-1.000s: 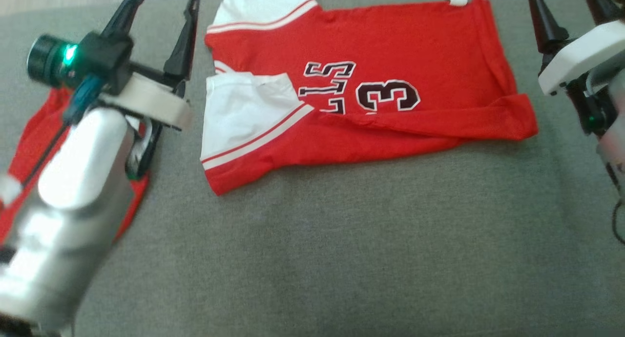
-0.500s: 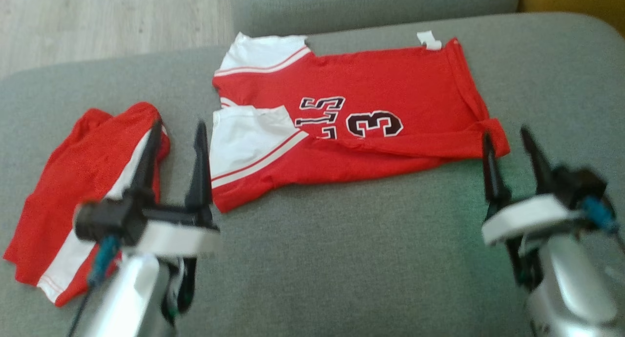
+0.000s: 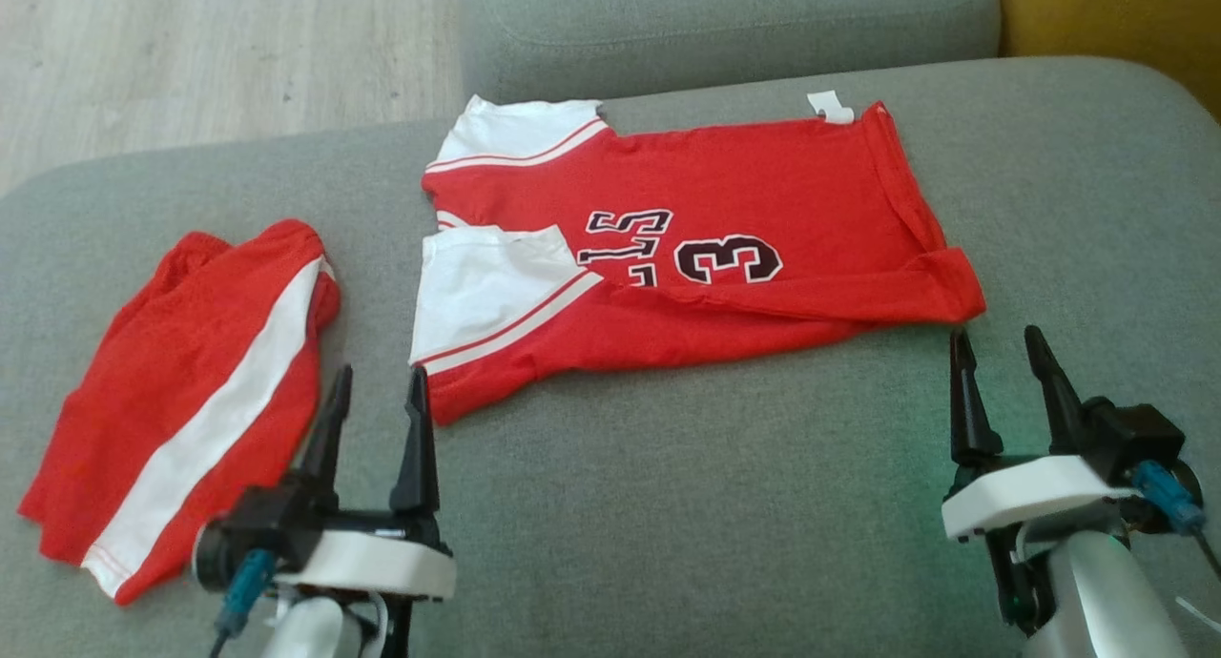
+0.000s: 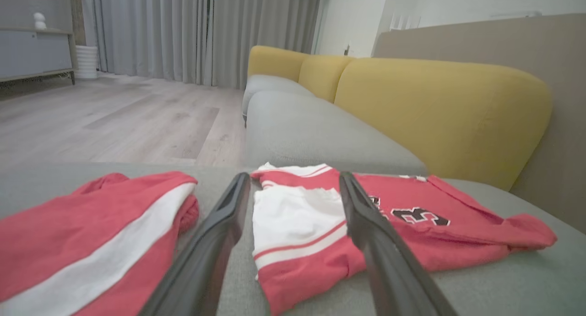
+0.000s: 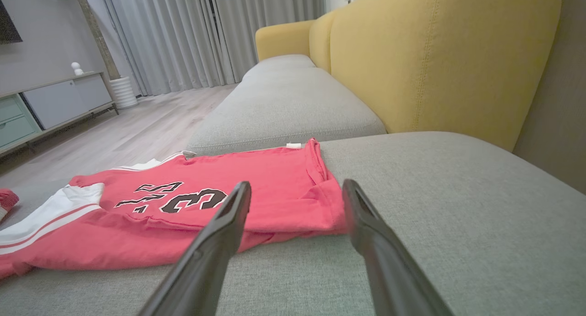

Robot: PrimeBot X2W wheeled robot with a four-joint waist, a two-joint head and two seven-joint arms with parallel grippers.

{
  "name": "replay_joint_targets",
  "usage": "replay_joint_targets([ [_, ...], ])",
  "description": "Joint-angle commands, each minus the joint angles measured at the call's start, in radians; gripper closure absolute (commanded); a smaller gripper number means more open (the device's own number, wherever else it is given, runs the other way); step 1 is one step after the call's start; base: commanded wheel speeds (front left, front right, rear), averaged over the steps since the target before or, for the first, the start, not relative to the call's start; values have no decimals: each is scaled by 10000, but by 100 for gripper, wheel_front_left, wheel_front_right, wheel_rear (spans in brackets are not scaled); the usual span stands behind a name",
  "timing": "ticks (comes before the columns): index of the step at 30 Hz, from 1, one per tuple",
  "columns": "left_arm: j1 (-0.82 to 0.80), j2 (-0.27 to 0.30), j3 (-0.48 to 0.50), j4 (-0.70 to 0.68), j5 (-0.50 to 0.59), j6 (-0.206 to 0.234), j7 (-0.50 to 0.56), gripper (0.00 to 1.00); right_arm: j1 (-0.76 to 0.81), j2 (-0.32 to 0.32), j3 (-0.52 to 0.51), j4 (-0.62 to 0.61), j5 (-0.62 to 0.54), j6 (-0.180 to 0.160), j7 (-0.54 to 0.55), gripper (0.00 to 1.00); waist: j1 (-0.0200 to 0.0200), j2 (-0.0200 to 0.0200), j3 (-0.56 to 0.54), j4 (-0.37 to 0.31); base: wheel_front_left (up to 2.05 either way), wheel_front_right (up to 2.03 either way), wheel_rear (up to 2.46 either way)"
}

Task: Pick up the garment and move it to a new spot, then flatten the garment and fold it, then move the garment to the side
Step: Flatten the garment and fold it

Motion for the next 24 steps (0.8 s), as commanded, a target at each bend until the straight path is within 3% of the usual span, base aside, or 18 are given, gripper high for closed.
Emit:
replay_joint_targets([
  [1, -575, -10, 336, 90, 23, -98, -29, 0, -460, 30, 228, -386, -108, -7, -64, 0, 1, -1, 99, -49, 0, 0, 0],
  [5, -1138, -136, 260, 1186, -279, -148, 702, 0, -647, 41, 271, -521, -118, -7, -61, 0, 1, -1, 395, -168, 0, 0, 0],
  [15, -2544, -26, 194, 3675, -399, 335, 2677, 0, -1118, 49, 708, -632, 231, -7, -63, 0, 1, -1, 1107, -674, 0, 0, 0],
  [19, -2884, 141, 198, 4312, -286, 595, 2937, 0, -1255, 49, 860, -702, 392, -7, -63, 0, 1, -1, 1276, -847, 0, 0, 0],
  [24, -3084, 204, 155, 4753, -338, 522, 3137, 0, -1321, 50, 907, -749, 500, -7, -64, 0, 1, -1, 1356, -932, 0, 0, 0],
])
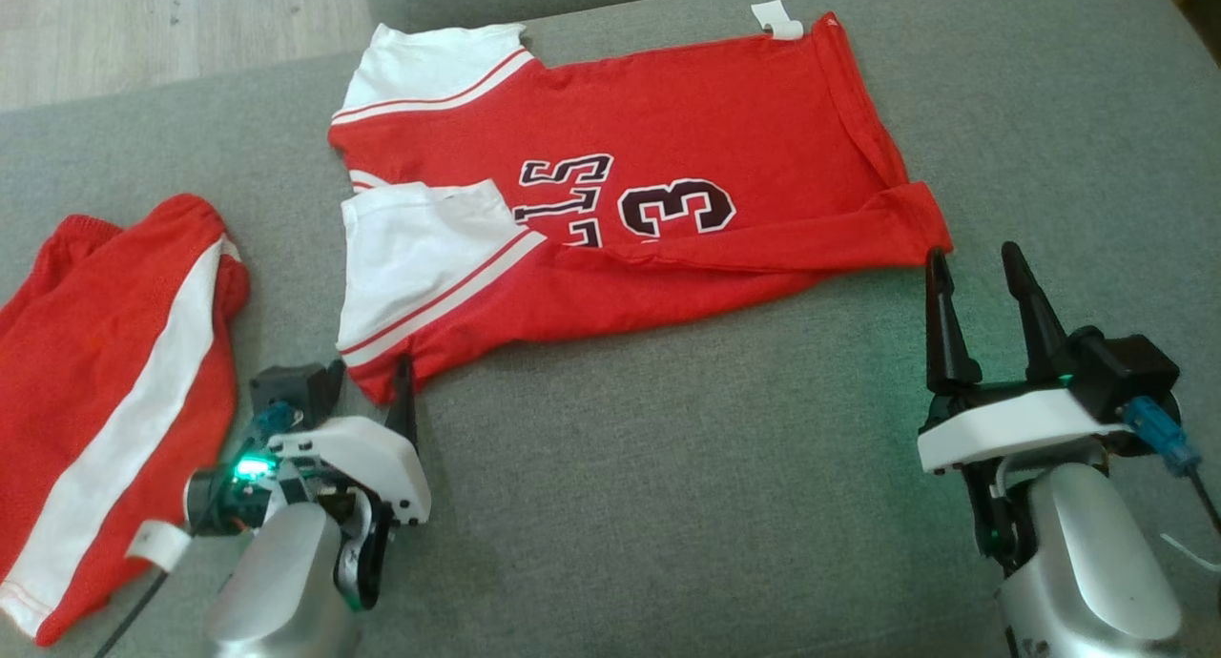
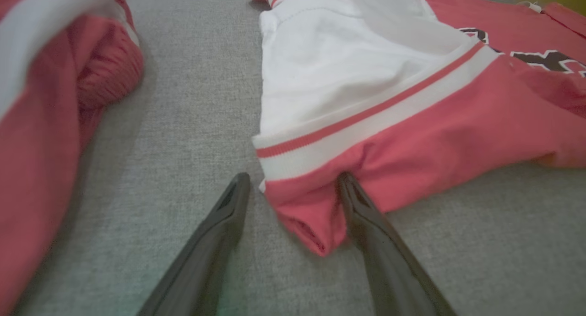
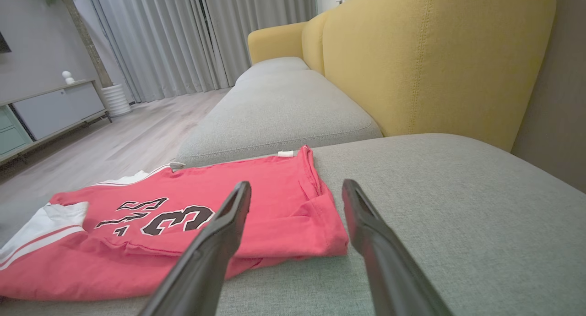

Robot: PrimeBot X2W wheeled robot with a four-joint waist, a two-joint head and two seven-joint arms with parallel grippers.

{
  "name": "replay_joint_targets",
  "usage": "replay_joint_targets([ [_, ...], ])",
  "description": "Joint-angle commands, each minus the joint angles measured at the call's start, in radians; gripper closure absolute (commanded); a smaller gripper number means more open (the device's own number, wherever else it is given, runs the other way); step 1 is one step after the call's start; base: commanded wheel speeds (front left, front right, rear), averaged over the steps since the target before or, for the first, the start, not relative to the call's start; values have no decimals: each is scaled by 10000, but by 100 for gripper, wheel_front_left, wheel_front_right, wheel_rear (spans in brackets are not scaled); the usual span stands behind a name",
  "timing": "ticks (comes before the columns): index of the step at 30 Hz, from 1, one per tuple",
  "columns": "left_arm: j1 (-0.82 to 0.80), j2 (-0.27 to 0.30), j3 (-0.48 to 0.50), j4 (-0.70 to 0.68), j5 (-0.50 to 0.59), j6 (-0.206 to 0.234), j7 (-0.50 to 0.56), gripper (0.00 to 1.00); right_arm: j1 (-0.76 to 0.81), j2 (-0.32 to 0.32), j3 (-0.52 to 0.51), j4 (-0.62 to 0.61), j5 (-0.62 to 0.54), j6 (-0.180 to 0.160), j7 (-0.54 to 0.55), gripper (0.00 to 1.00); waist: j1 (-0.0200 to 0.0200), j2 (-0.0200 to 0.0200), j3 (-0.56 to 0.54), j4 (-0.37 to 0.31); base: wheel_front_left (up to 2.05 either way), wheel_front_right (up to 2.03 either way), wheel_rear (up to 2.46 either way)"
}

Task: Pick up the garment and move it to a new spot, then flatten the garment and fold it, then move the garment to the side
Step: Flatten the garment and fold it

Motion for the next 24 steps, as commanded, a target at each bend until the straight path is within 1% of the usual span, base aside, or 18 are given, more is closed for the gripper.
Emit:
replay_joint_targets([
  [1, -163, 260, 247, 95, -7, -35, 169, 0, -332, 23, 243, -332, 94, -7, -64, 0, -1, -1, 22, -21, 0, 0, 0],
  [3, -231, 266, 203, 252, -53, -125, 303, 0, -337, 23, 228, -335, 110, -7, -64, 0, -1, -1, 33, -24, 0, 0, 0],
  [4, -264, 262, 184, 319, -85, -179, 367, 46, -336, 23, 214, -332, 112, -7, -64, 0, -1, -1, 33, -18, 0, 0, 0],
  [5, -292, 252, 170, 357, -118, -230, 393, 77, -332, 23, 194, -321, 111, -7, -64, 0, -1, -1, 26, -6, 0, 0, 0],
  [6, -321, 247, 150, 374, -125, -255, 390, 100, -328, 23, 172, -305, 105, -7, -64, 0, -1, -1, 19, 10, 0, 0, 0],
  [11, -482, 280, 194, 96, -133, -276, -233, 100, -495, 23, -130, 219, -161, -7, 38, 0, -1, -1, -28, 175, 0, 0, 0],
  [15, -615, 274, 112, -488, -54, -426, -928, 100, -998, 23, -766, 1047, -461, -7, 652, 0, -1, -1, -50, 419, 0, 0, 0],
  [16, -641, 279, 81, -635, -29, -461, -1052, 100, -1163, 24, -931, 1316, -472, -7, 848, 0, -1, -1, -44, 474, 0, 0, 0],
  [17, -693, 305, -59, -920, 81, -552, -1221, 100, -1517, 24, -1236, 1862, -519, -7, 1203, 0, -1, -1, -21, 600, 0, 0, 0],
  [20, -757, 347, -305, -1319, 299, -602, -1336, 100, -2108, 24, -1748, 2748, -456, -7, 1515, 0, -1, -1, 58, 794, 0, 0, 0],
  [24, -774, 338, -543, -1802, 437, -635, -1324, 100, -2881, 24, -2390, 4052, -812, -7, 1846, 0, -1, -1, 205, 1026, 0, 0, 0],
])
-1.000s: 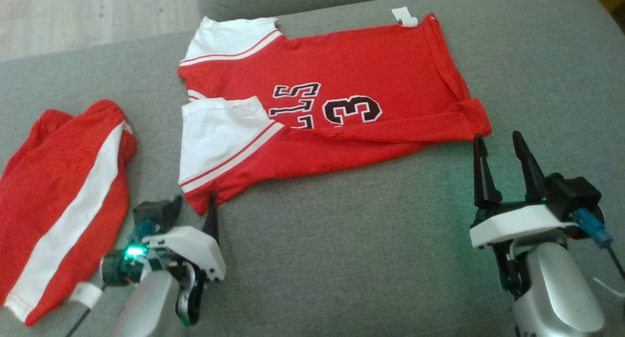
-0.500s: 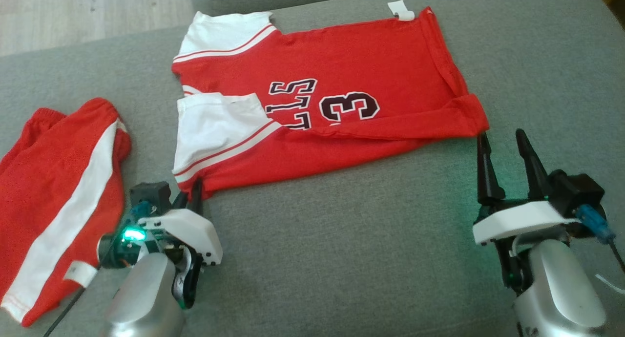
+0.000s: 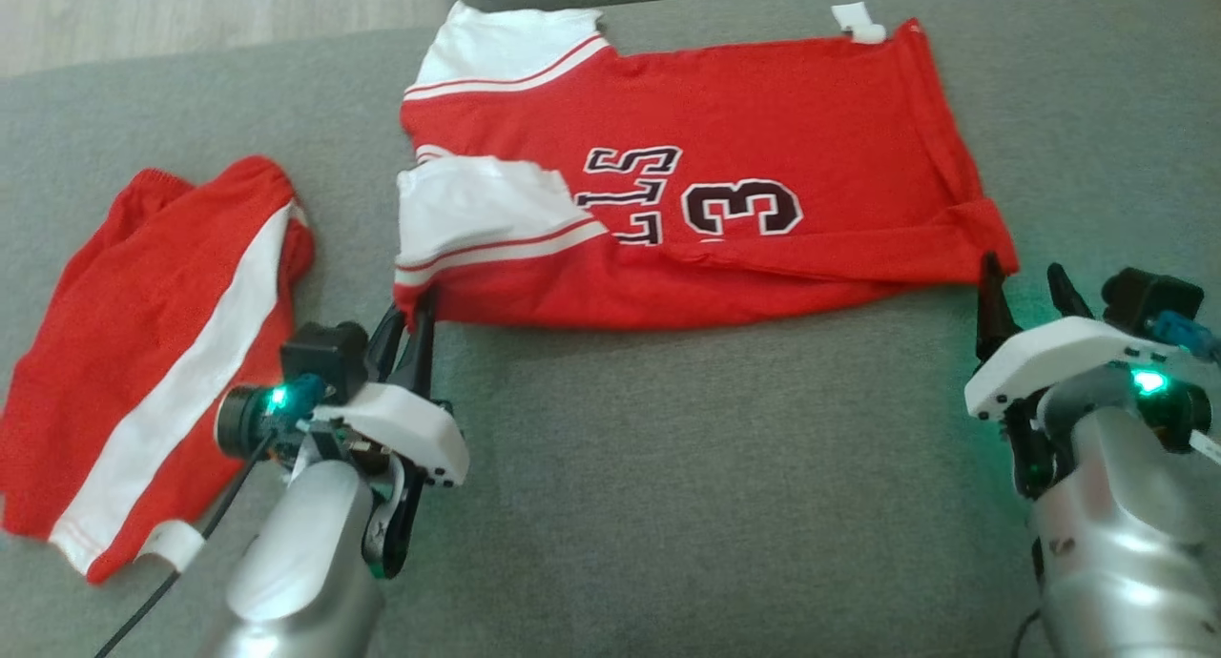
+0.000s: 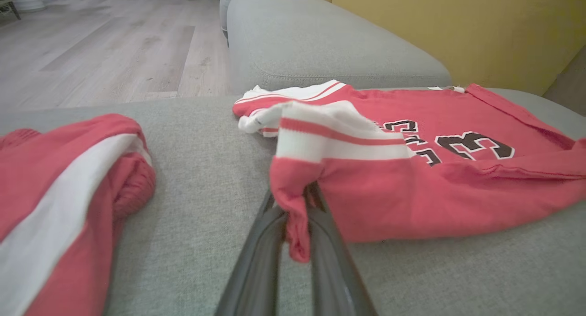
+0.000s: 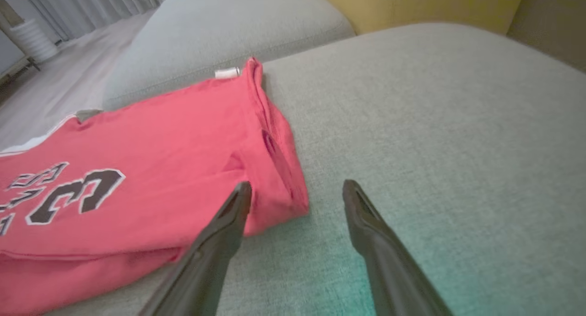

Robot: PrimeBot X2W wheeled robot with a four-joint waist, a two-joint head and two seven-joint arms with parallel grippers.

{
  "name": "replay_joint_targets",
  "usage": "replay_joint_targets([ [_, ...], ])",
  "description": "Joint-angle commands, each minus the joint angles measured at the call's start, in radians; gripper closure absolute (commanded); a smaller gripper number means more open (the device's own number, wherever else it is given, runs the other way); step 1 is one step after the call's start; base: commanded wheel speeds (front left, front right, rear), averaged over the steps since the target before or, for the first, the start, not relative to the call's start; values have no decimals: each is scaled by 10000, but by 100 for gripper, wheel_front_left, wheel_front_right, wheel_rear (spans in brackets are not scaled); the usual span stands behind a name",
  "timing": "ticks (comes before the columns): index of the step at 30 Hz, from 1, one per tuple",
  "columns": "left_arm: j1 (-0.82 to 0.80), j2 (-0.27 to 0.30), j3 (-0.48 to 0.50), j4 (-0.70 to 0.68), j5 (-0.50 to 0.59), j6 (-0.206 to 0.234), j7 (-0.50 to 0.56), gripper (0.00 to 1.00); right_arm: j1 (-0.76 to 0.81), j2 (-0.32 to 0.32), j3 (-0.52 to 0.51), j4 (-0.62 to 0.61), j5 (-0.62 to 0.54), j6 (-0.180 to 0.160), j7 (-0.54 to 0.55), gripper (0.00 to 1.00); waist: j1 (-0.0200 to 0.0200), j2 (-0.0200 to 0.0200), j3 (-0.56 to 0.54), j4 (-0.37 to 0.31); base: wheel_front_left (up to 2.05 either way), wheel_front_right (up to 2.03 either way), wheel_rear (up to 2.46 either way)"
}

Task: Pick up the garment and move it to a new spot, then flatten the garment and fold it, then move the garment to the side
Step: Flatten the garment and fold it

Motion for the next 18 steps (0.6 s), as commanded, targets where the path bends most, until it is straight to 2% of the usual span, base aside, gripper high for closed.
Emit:
replay_joint_targets([
  [1, -467, 242, 196, -474, 94, -25, -67, 100, -564, 12, 9, 145, -220, -7, 32, 0, 0, 0, 125, 149, 0, 0, 0],
  [10, -485, 271, -122, -1153, 226, -25, 61, 100, -2016, 12, -888, 2538, -819, -7, 42, 0, 0, 0, 475, 495, 0, 0, 0],
  [12, -477, 303, -159, -1198, 249, -7, 66, 100, -2240, 12, -914, 2865, -948, -7, -152, 55, 0, 0, 503, 508, 0, 0, 0],
  [13, -464, 315, -171, -1209, 251, 5, 67, 100, -2339, 12, -920, 2988, -1034, -7, -278, 86, 0, 0, 506, 503, 0, 0, 0],
  [14, -442, 328, -181, -1210, 250, 17, 65, 100, -2426, 12, -922, 3091, -1121, -7, -417, 100, 0, 0, 494, 486, 0, 0, 0],
  [18, -334, 402, -212, -1161, 268, 65, 54, 100, -2569, 12, -1001, 3207, -1525, -7, -873, 100, 0, 0, 392, 380, 0, 0, 0],
])
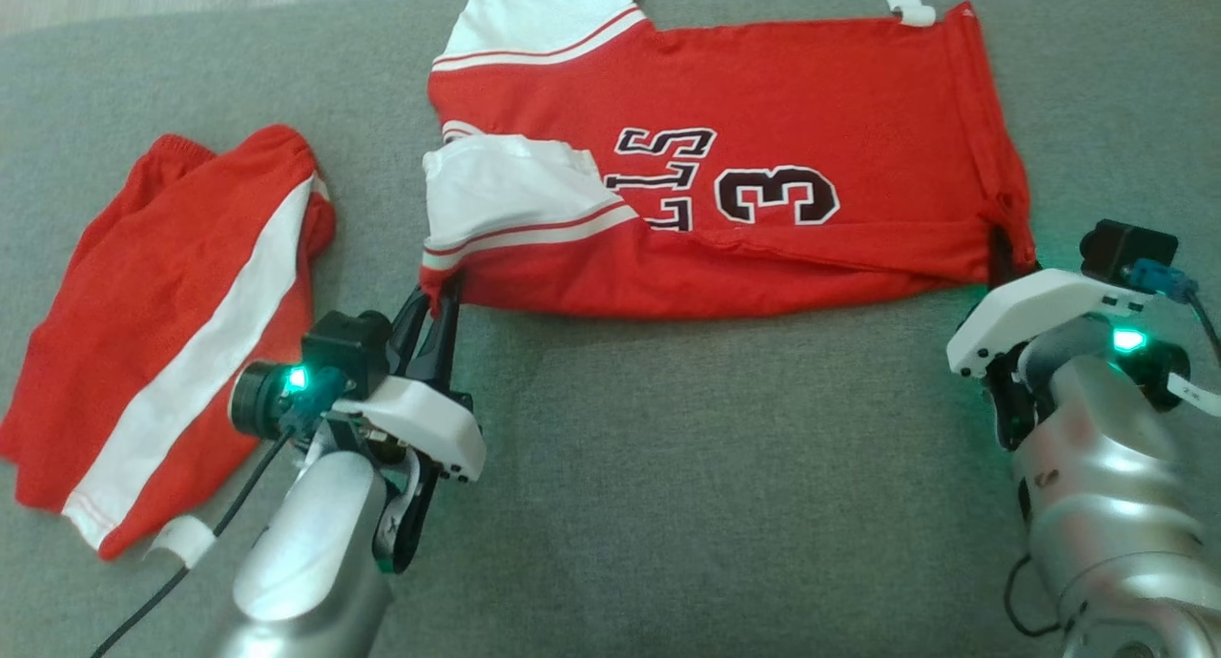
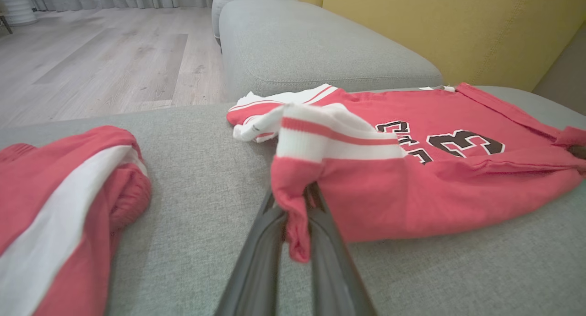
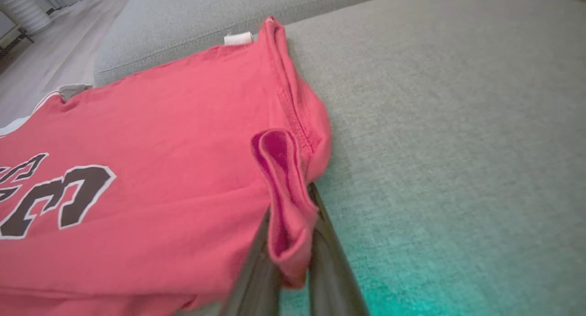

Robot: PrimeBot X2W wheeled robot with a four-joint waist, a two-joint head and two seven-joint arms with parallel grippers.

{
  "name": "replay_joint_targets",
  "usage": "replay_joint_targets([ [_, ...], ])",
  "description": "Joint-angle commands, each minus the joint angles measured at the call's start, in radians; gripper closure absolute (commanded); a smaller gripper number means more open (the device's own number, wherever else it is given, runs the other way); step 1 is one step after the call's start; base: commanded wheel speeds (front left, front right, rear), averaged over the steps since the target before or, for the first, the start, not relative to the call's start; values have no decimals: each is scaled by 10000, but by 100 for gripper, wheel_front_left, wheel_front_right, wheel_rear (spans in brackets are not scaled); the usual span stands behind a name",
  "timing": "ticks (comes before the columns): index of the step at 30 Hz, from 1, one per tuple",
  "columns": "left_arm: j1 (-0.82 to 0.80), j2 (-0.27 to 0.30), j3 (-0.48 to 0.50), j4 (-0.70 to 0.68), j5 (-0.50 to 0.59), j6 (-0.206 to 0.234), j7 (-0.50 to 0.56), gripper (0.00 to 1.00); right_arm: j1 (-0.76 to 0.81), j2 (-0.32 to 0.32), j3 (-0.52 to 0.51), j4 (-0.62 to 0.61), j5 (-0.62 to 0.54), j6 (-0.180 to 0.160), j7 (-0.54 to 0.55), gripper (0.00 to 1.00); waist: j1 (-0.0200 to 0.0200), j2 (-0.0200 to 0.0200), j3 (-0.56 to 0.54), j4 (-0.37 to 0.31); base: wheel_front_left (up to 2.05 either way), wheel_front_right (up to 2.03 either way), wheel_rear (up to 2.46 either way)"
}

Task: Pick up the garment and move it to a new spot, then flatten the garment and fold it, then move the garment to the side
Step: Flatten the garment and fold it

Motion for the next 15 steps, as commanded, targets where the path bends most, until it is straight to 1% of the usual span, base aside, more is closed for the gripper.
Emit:
replay_joint_targets([
  [1, -294, 278, 303, -276, 98, 67, -52, 100, -298, 76, 152, -231, -162, -7, -182, 100, -1, 0, -69, -63, 0, 0, 0],
  [7, 60, 434, 279, -132, 60, 120, -168, 100, -202, 76, -37, -427, -931, -7, -421, 100, -1, 0, -523, -344, 0, 0, 0],
  [15, 949, 533, 180, -149, -106, 162, -271, 100, 523, 76, 281, -557, -946, -7, -104, 100, -1, 0, -1609, -564, 0, 0, 0],
])
